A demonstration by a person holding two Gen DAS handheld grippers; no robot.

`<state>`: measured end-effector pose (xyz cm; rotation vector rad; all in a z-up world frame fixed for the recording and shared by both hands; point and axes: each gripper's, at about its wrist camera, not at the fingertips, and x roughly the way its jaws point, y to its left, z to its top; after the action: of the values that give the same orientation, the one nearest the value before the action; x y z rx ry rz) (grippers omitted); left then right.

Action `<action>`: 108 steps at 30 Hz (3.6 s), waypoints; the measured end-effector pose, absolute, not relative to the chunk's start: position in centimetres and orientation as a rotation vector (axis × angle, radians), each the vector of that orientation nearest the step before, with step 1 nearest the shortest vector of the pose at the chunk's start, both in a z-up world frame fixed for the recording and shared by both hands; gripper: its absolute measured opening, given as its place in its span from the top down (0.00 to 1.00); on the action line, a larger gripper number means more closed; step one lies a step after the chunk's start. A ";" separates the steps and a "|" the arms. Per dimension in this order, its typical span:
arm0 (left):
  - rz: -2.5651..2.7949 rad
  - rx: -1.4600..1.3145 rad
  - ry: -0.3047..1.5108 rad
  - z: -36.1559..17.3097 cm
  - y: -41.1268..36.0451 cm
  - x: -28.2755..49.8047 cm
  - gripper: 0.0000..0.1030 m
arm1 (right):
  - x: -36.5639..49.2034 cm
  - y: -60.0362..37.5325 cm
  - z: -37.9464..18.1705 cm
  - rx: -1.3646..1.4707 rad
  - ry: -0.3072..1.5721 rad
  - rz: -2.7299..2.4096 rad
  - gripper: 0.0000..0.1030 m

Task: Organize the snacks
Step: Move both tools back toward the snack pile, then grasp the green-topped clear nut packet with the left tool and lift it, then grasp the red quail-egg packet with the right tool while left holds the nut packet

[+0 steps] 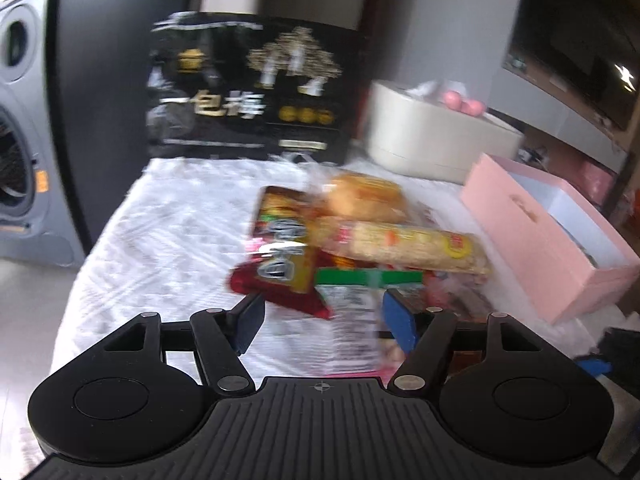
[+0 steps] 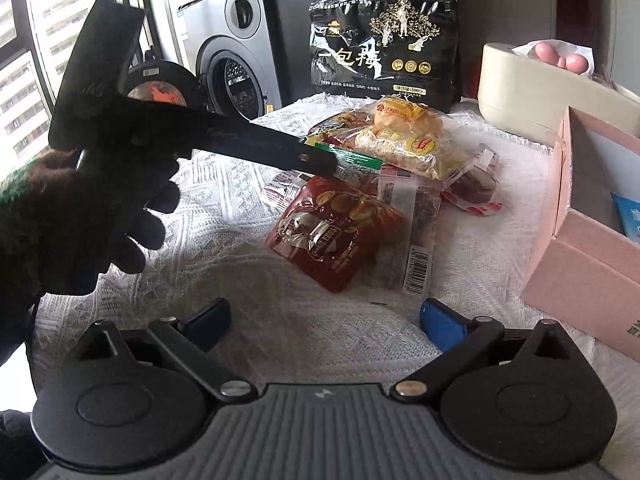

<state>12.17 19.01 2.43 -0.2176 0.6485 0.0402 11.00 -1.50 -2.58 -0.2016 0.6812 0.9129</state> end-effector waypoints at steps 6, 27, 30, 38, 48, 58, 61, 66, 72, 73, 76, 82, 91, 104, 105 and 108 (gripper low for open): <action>0.117 -0.297 0.614 1.9 21.0 11.3 0.33 | 10.9 -1.1 -2.5 -0.224 0.679 0.896 0.03; 0.101 -0.514 0.509 0.6 23.4 8.7 0.39 | 11.8 6.6 -1.4 -0.251 0.616 0.552 0.12; 0.101 -0.503 0.513 0.7 23.2 8.7 0.39 | 11.7 5.7 -1.1 -0.238 0.599 0.568 0.24; -0.092 -0.319 0.567 3.5 18.9 10.1 0.39 | 11.7 0.9 -0.1 -0.212 0.594 0.606 0.61; 0.018 -0.100 0.679 3.0 15.1 13.6 0.39 | 11.8 -3.4 -2.2 -0.116 0.636 0.597 0.61; 0.139 0.045 0.661 2.7 16.4 12.6 0.31 | 12.1 -3.4 -2.4 -0.094 0.645 0.602 0.51; 0.205 0.011 0.662 2.6 18.6 12.1 0.32 | 12.0 -3.2 -2.4 -0.104 0.646 0.599 0.50; 0.124 -0.169 0.659 3.1 19.9 11.2 0.37 | 11.8 -2.8 -2.3 -0.124 0.645 0.589 0.48; 0.196 -0.113 0.686 2.0 18.8 12.1 0.35 | 11.7 -2.7 -2.3 -0.128 0.644 0.578 0.45; 0.186 -0.120 0.696 1.8 18.8 12.2 0.35 | 11.6 -2.8 -2.3 -0.125 0.643 0.578 0.45; 0.149 -0.086 0.726 1.2 18.1 12.6 0.32 | 11.6 -2.8 -2.3 -0.118 0.645 0.580 0.44; 0.107 -0.076 0.700 1.0 18.2 12.1 0.32 | 11.3 -2.2 -1.9 -0.174 0.628 0.641 0.40; 0.041 -0.378 0.592 0.9 22.2 9.7 0.39 | 9.3 2.9 -0.2 -0.622 0.405 0.829 0.40; 0.058 -0.503 0.525 0.5 23.8 8.4 0.39 | 11.6 6.1 0.5 -0.431 0.565 0.830 0.39; 0.060 -0.497 0.526 0.5 23.7 8.4 0.39 | 12.3 6.3 0.2 -0.401 0.587 0.808 0.38; 0.063 -0.490 0.529 0.5 23.6 8.5 0.39 | 13.3 6.4 -0.2 -0.313 0.644 0.821 0.31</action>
<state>8.48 23.61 0.48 -0.4901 0.5286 0.0631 13.32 6.38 -0.21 -0.3131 0.6442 0.8206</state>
